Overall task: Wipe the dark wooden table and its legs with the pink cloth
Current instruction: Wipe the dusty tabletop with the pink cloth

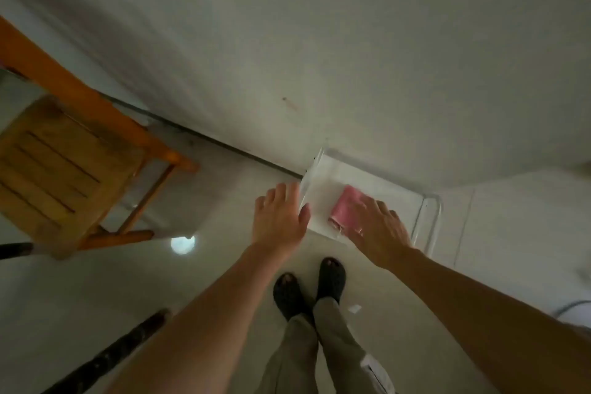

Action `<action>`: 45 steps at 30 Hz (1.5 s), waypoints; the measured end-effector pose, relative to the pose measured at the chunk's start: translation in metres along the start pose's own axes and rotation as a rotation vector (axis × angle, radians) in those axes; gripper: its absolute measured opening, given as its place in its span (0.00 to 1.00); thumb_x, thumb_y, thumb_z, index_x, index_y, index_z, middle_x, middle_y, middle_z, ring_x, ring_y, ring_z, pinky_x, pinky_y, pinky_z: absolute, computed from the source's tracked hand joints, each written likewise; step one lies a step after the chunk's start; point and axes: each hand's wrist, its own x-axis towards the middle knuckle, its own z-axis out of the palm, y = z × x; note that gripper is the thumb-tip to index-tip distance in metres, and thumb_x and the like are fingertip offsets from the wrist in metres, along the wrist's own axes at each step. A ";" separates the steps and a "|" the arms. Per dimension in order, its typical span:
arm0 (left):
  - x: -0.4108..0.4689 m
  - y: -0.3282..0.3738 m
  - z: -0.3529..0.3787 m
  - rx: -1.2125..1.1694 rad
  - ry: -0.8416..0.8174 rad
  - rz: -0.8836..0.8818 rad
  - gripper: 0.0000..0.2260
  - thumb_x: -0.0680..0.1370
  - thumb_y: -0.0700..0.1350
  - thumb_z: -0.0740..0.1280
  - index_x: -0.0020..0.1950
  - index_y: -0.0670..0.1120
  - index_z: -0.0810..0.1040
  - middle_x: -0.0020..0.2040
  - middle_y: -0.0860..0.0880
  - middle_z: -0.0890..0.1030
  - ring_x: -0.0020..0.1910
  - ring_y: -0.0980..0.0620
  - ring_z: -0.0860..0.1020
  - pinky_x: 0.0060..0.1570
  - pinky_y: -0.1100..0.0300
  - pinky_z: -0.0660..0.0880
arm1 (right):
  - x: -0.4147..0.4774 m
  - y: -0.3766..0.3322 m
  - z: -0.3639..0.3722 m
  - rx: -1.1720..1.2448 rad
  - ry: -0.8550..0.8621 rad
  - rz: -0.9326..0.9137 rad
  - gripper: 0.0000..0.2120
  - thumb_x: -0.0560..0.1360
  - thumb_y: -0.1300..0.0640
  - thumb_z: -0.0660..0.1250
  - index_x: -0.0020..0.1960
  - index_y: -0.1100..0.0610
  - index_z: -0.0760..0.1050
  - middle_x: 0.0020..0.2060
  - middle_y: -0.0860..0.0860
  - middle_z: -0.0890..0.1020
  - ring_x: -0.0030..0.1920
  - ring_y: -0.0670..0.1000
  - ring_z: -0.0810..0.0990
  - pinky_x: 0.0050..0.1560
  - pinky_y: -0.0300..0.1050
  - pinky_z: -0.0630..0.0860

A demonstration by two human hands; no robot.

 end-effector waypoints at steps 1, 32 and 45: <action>0.011 -0.003 0.013 -0.029 0.022 -0.003 0.19 0.82 0.53 0.55 0.68 0.44 0.67 0.60 0.43 0.75 0.57 0.45 0.74 0.55 0.50 0.69 | 0.010 0.003 0.016 0.062 0.036 0.022 0.34 0.76 0.44 0.66 0.76 0.56 0.59 0.69 0.54 0.69 0.65 0.55 0.71 0.66 0.52 0.71; -0.047 -0.024 -0.014 -0.152 0.057 -0.306 0.19 0.83 0.55 0.52 0.67 0.45 0.68 0.57 0.46 0.76 0.51 0.48 0.77 0.48 0.55 0.74 | 0.024 -0.014 -0.037 0.057 0.244 -0.242 0.17 0.77 0.62 0.67 0.64 0.53 0.74 0.60 0.50 0.78 0.57 0.55 0.76 0.53 0.50 0.73; -0.312 -0.113 -0.150 -0.233 0.403 -0.879 0.17 0.83 0.54 0.55 0.66 0.47 0.71 0.59 0.48 0.76 0.56 0.48 0.76 0.54 0.54 0.74 | -0.037 -0.263 -0.085 0.042 0.183 -0.964 0.18 0.79 0.52 0.56 0.62 0.56 0.78 0.53 0.52 0.82 0.46 0.55 0.81 0.38 0.48 0.79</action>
